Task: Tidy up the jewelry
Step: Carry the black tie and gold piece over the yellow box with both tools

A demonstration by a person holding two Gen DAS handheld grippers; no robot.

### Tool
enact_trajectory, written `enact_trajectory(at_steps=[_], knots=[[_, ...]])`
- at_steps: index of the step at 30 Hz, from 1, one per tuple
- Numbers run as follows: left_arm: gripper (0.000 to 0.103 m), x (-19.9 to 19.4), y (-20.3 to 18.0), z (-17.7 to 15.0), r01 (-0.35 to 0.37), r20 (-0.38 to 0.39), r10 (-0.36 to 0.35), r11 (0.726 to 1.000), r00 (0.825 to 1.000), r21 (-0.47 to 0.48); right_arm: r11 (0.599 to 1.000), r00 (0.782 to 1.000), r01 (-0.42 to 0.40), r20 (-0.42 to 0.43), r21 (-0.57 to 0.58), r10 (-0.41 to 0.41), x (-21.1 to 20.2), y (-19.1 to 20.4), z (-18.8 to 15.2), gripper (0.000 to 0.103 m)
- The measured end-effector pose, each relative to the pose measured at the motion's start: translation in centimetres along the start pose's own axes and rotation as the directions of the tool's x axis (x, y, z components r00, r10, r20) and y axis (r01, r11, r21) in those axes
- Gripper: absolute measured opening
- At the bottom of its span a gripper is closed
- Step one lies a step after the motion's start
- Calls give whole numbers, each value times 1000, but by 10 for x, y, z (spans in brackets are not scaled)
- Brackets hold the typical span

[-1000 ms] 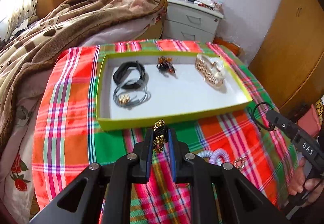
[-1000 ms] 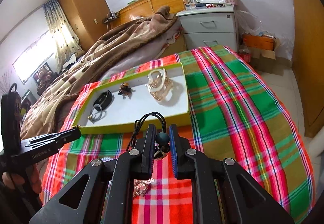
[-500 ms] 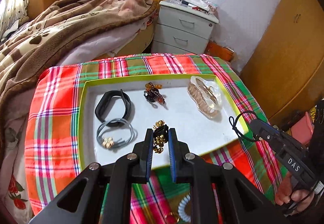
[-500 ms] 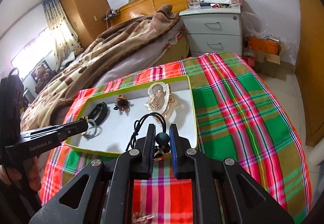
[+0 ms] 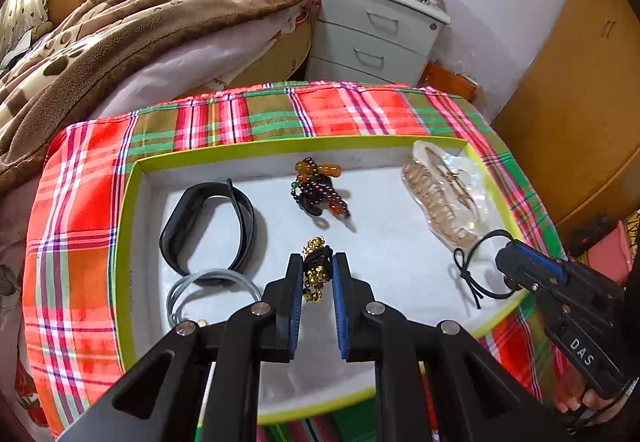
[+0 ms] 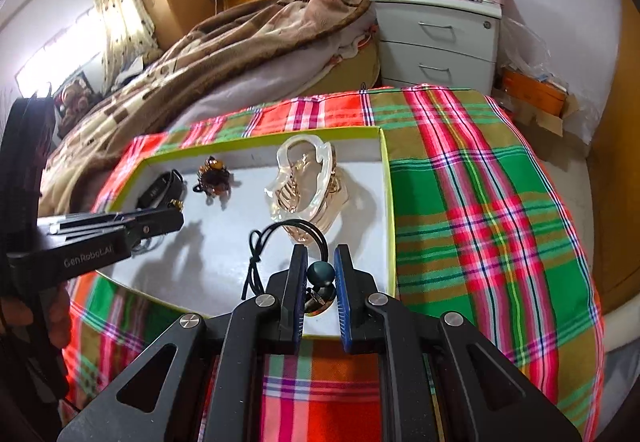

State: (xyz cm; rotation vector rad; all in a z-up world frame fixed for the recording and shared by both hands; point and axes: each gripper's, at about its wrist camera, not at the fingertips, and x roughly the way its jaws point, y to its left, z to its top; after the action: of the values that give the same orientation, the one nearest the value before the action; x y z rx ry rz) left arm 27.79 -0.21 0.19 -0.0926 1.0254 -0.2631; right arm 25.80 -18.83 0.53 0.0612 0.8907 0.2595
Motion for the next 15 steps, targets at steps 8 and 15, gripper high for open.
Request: enact_trajectory(at_steps=[8, 15], knots=[[15, 11, 1, -1, -11, -15, 11, 1000, 1000, 10, 998, 998, 13, -60, -57, -17, 10, 2, -1, 14], [15, 14, -1, 0, -19, -14, 19, 1000, 1000, 17, 997, 996, 19, -87, -79, -26, 15, 4, 0, 14]])
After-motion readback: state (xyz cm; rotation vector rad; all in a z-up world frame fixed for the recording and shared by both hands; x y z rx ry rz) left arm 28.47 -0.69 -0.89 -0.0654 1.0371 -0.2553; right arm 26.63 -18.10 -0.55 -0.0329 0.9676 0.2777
